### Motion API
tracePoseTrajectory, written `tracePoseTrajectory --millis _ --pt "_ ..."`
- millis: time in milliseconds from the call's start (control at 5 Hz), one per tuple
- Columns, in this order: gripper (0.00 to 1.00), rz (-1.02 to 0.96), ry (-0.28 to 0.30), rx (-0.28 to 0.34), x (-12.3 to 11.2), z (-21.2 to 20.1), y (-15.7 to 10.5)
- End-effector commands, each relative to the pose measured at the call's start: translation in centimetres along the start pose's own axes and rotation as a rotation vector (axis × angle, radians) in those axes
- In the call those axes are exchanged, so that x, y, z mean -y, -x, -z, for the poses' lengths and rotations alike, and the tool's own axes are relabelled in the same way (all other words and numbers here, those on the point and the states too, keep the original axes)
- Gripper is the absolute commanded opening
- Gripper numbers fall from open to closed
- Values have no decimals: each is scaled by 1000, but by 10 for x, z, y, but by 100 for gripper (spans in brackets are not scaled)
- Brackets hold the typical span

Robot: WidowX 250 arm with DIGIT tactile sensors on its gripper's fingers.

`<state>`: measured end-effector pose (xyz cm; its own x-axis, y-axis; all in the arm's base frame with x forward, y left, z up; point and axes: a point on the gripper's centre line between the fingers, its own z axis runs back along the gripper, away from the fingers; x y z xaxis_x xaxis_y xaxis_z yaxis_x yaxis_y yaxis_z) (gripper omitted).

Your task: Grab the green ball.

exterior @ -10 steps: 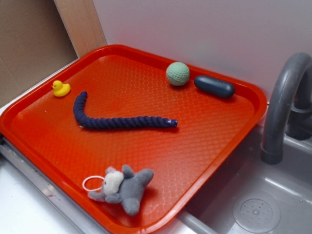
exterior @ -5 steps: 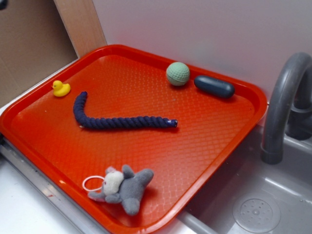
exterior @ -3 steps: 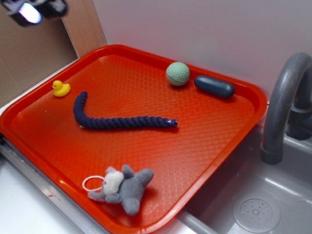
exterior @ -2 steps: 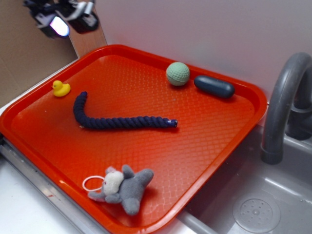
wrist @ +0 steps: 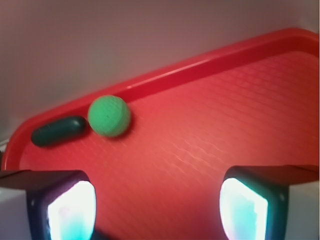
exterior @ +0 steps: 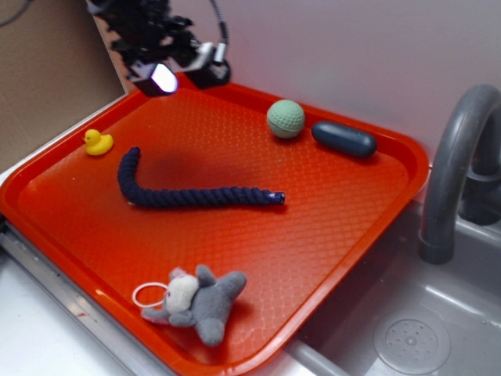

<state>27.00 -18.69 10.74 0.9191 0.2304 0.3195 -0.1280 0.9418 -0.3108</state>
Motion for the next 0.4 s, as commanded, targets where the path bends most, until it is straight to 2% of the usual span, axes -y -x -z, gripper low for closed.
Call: tracePoseTrajectory --millis 0,200 --pt "100 15 61 68 30 25 -26" --pt "100 3 90 77 37 38 -34"
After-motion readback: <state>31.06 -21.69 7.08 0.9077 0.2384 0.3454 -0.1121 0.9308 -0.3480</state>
